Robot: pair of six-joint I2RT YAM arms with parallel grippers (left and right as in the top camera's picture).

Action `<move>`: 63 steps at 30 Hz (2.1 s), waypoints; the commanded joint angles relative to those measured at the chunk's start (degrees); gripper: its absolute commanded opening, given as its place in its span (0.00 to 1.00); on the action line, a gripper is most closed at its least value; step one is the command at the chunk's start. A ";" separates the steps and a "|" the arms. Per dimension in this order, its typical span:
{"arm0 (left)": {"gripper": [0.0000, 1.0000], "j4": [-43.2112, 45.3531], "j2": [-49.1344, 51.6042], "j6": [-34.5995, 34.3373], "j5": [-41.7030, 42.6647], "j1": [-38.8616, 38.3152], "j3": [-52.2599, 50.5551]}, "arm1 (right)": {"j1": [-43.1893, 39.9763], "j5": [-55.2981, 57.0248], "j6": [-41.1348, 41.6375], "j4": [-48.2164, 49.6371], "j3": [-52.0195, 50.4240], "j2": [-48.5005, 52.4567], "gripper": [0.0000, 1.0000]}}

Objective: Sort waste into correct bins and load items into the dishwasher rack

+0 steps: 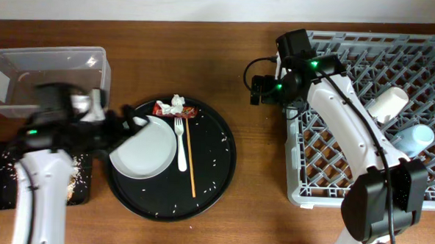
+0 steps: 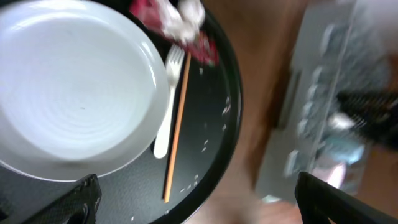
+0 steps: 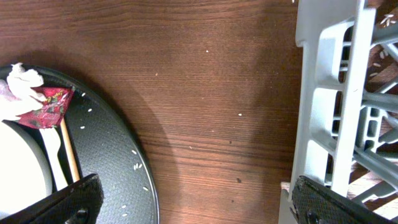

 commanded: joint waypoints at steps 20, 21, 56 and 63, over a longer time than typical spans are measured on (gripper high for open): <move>0.61 8.04 17.62 -5.18 -36.76 -30.42 -0.42 | -0.26 0.35 0.46 0.02 0.83 -0.55 0.99; 0.61 9.92 17.62 -5.18 -36.76 -29.88 -0.42 | -0.26 0.35 0.48 0.02 0.83 -0.55 0.99; 0.00 13.92 40.63 5.62 -32.22 -22.01 25.44 | -0.26 0.35 0.46 0.02 0.83 -0.55 0.99; 0.01 15.26 31.98 5.05 -38.99 -16.57 30.86 | -0.26 0.35 0.46 0.02 0.83 -0.55 0.99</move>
